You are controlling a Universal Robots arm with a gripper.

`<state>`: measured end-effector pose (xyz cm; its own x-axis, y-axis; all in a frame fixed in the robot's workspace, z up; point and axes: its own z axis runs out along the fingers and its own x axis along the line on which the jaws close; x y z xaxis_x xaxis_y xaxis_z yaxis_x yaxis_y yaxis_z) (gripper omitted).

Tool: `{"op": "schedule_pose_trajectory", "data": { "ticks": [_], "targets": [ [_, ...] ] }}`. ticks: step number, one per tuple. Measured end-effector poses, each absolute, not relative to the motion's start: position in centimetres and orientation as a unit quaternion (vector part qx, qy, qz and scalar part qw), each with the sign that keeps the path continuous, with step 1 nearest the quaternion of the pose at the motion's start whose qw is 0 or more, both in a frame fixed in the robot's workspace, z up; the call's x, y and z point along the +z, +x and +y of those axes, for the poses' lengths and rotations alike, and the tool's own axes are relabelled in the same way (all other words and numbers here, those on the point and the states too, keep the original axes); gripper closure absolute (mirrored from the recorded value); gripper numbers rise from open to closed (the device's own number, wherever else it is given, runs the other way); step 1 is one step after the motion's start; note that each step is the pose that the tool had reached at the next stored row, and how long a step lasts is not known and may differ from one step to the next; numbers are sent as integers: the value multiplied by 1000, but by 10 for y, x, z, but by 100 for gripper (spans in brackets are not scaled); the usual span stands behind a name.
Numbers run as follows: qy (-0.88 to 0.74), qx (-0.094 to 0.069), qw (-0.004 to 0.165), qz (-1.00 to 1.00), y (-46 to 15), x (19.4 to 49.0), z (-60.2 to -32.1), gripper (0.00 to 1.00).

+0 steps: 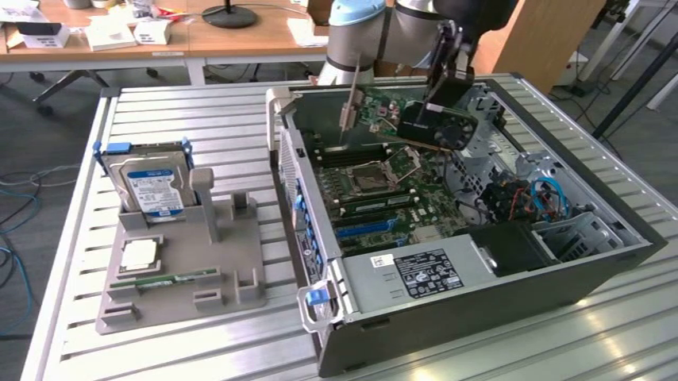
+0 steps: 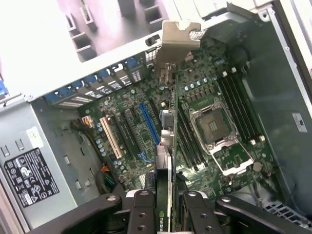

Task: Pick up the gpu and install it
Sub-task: 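Insert the gpu into the slot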

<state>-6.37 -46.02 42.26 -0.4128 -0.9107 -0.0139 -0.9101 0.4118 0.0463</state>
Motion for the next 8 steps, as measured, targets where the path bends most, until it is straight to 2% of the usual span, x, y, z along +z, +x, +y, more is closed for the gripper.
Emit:
{"op": "schedule_pose_trajectory", "data": {
  "ticks": [8],
  "targets": [
    [601,-23,8,-799,-64,421,-460,74]
  ]
}}
